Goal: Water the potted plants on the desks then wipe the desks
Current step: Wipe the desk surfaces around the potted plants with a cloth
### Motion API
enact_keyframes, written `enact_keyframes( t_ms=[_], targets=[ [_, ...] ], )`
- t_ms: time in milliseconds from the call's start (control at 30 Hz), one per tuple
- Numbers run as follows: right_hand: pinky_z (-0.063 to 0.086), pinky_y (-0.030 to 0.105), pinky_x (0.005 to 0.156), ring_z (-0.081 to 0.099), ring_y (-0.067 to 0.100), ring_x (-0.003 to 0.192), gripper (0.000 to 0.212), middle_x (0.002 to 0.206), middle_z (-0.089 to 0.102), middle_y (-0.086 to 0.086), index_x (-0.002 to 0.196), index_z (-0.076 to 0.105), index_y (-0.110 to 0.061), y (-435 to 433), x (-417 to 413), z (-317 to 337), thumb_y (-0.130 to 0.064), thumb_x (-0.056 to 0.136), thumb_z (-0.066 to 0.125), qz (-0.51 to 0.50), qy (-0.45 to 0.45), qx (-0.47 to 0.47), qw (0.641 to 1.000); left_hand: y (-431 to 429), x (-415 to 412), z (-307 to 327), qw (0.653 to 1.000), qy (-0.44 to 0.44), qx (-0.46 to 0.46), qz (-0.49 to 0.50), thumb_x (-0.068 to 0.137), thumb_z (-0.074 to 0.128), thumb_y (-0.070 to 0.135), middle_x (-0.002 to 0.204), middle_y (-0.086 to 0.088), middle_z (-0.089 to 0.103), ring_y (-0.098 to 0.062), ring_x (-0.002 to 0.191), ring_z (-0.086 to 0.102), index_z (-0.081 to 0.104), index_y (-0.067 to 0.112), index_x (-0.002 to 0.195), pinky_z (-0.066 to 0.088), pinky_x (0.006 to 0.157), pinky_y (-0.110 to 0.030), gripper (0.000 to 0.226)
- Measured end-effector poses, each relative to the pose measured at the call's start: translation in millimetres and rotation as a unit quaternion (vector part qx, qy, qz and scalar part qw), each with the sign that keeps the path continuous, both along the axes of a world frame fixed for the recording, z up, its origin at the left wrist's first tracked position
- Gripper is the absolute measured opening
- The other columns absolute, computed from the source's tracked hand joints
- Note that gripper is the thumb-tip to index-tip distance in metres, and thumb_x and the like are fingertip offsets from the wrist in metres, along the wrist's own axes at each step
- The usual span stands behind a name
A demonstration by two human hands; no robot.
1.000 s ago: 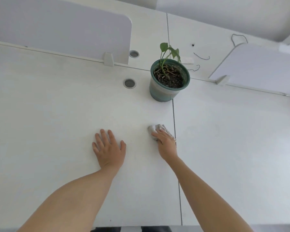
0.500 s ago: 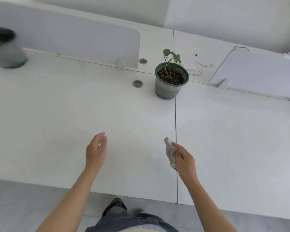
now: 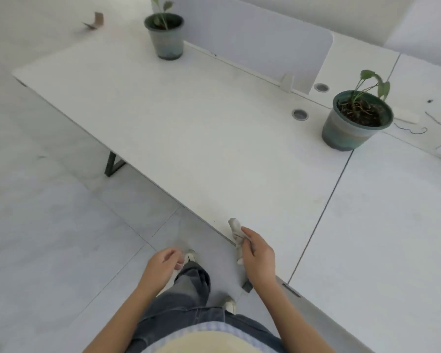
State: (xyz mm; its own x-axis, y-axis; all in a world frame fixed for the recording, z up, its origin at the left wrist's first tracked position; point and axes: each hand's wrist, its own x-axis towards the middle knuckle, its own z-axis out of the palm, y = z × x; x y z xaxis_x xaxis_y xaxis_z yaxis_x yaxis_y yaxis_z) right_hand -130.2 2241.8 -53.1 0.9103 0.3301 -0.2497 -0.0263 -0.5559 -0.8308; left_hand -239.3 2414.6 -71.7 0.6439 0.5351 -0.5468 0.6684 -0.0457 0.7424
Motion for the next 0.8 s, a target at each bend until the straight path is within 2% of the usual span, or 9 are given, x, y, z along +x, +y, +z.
enact_keyframes(
  t_ms=[133,267,367,433,500,633,800],
  targets=[
    [0.033,-0.004,0.064,0.054,0.012,0.086,0.032,0.112,0.065,0.004,0.121,0.058,-0.012,19.7,-2.1,-0.2,-0.009,0.094,0.039,0.032,-0.022,-0.004,0.999,21.4,-26.5,13.5,0.994,-0.016,0.011,0.109,0.095,0.045,0.016,0.082,-0.004,0.065,-0.021,0.077,0.060,0.060,0.016,0.079,0.044,0.071,-0.027,0.022],
    [0.033,-0.003,0.063,0.053,0.010,0.087,0.033,0.113,0.064,0.002,0.121,0.057,-0.011,60.7,-7.6,5.9,-0.010,0.094,0.039,0.096,-0.048,-0.013,0.994,51.5,-44.8,26.7,0.980,-0.051,0.008,0.194,0.094,0.044,0.015,0.085,-0.007,0.066,-0.022,0.080,0.061,0.062,0.010,0.087,0.044,0.076,-0.032,0.020],
    [0.035,0.008,0.063,0.054,0.011,0.084,0.033,0.105,0.064,-0.001,0.122,0.057,-0.013,93.1,-19.9,8.8,-0.011,0.094,0.040,0.106,-0.051,-0.010,0.993,78.4,-56.9,29.7,0.975,-0.073,0.004,0.210,0.094,0.044,0.015,0.085,-0.006,0.066,-0.020,0.079,0.061,0.063,0.011,0.088,0.044,0.073,-0.028,0.020],
    [0.035,0.016,0.056,0.053,0.013,0.070,0.034,0.088,0.062,-0.001,0.123,0.057,-0.014,118.4,-31.2,5.6,-0.011,0.094,0.039,0.104,-0.051,-0.013,0.993,101.1,-67.5,29.1,0.976,-0.072,0.003,0.204,0.094,0.045,0.016,0.085,-0.005,0.067,-0.021,0.080,0.062,0.062,0.015,0.083,0.044,0.073,-0.028,0.021],
    [0.031,0.016,0.049,0.047,0.010,0.057,0.034,0.077,0.060,0.001,0.122,0.057,-0.016,150.3,-45.5,-2.6,-0.012,0.094,0.038,0.102,-0.045,-0.024,0.993,129.3,-83.1,25.0,0.980,-0.065,0.004,0.186,0.094,0.045,0.018,0.086,-0.005,0.067,-0.021,0.081,0.062,0.061,0.019,0.081,0.045,0.072,-0.027,0.021],
    [0.031,0.012,0.046,0.044,0.003,0.054,0.033,0.077,0.060,-0.001,0.120,0.058,-0.017,227.0,-85.6,-17.0,-0.012,0.094,0.038,0.112,-0.018,-0.020,0.993,198.1,-119.3,13.7,0.982,-0.047,0.004,0.181,0.095,0.044,0.017,0.087,-0.007,0.067,-0.022,0.081,0.062,0.062,0.016,0.084,0.045,0.072,-0.029,0.021],
    [0.034,0.009,0.051,0.048,0.004,0.063,0.031,0.086,0.058,-0.006,0.116,0.060,-0.017,301.1,-114.5,-14.7,-0.011,0.093,0.041,0.197,-0.029,-0.043,0.979,274.8,-152.4,7.1,0.963,-0.043,0.006,0.267,0.094,0.044,0.017,0.090,-0.011,0.065,-0.025,0.084,0.060,0.062,0.006,0.092,0.042,0.078,-0.033,0.021]
  ],
)
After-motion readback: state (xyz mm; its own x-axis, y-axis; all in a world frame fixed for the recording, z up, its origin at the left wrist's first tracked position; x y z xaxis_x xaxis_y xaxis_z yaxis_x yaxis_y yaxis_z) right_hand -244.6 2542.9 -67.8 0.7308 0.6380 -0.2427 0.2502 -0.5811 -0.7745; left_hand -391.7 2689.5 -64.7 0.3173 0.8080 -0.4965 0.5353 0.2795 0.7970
